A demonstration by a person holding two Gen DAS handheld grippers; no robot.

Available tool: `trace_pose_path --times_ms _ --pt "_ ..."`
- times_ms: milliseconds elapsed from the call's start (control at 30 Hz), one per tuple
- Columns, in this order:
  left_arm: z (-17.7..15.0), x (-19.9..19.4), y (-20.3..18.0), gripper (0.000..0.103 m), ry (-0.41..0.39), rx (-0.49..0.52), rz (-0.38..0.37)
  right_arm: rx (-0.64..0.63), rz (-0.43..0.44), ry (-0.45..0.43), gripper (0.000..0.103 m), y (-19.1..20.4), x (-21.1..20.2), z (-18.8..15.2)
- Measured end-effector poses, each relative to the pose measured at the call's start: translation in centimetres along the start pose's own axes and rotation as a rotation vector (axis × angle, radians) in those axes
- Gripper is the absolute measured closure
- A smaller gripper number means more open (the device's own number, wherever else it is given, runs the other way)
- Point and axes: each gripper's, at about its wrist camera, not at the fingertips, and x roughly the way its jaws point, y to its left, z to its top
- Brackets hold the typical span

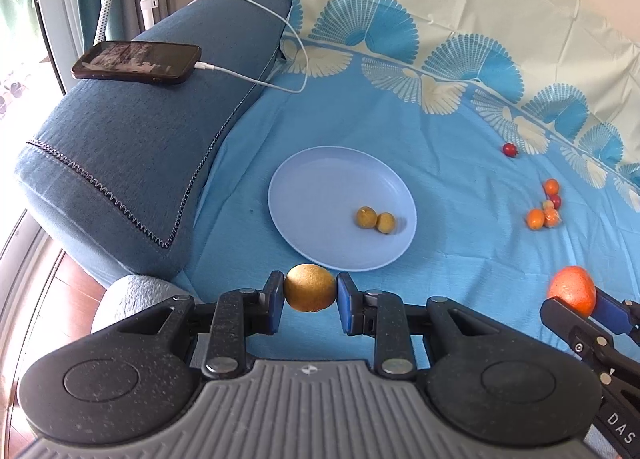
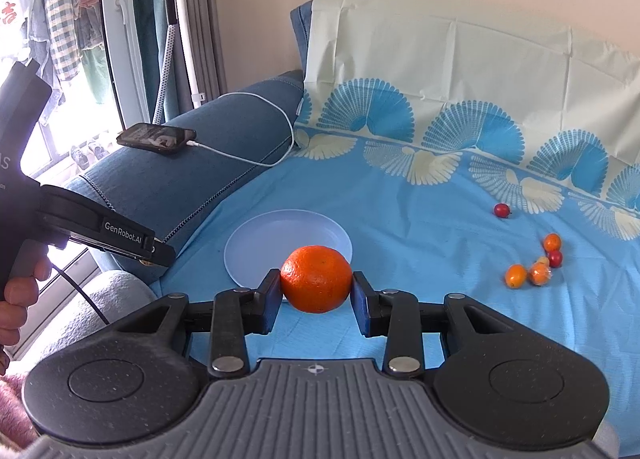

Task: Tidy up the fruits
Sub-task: 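Carry the fruit and tangerine to the plate and open both tools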

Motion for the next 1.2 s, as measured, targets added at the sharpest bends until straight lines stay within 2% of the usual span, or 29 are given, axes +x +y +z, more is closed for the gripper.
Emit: trace_pose_path --times_ms 267,533,767,967,1033,1100,1133,1167,1200 --pt "3.3 4.8 -0.2 0.072 0.034 -0.001 0.036 0.034 0.022 0.073 0.064 -0.3 6.3 1.4" --pt "5.8 10.9 -0.3 0.072 0.086 0.007 0.076 0.000 0.045 0.127 0.064 0.0 13.0 2.3" --pt "7.1 15.9 -0.1 0.072 0.134 0.030 0.099 -0.028 0.058 0.186 0.064 0.6 18.5 2.1" --pt "7.4 18.4 -0.1 0.072 0.153 0.055 0.105 -0.043 0.066 0.235 0.064 0.5 21.5 1.3" --pt "7.6 18.9 0.1 0.072 0.160 0.060 0.083 -0.046 0.064 0.242 0.064 0.5 22.2 1.1" --pt "7.8 18.9 0.5 0.052 0.167 0.057 0.058 -0.049 0.066 0.244 0.063 0.5 22.9 1.1" --pt "7.9 18.6 0.7 0.023 0.156 0.048 0.054 -0.046 0.069 0.246 0.063 0.4 23.2 1.2" --pt "8.0 18.0 1.0 0.003 0.133 0.037 0.058 -0.040 0.071 0.250 0.061 0.4 23.3 1.3" --pt "8.1 17.2 1.2 0.000 0.103 0.029 0.061 -0.033 0.076 0.246 0.051 0.3 23.2 1.6"
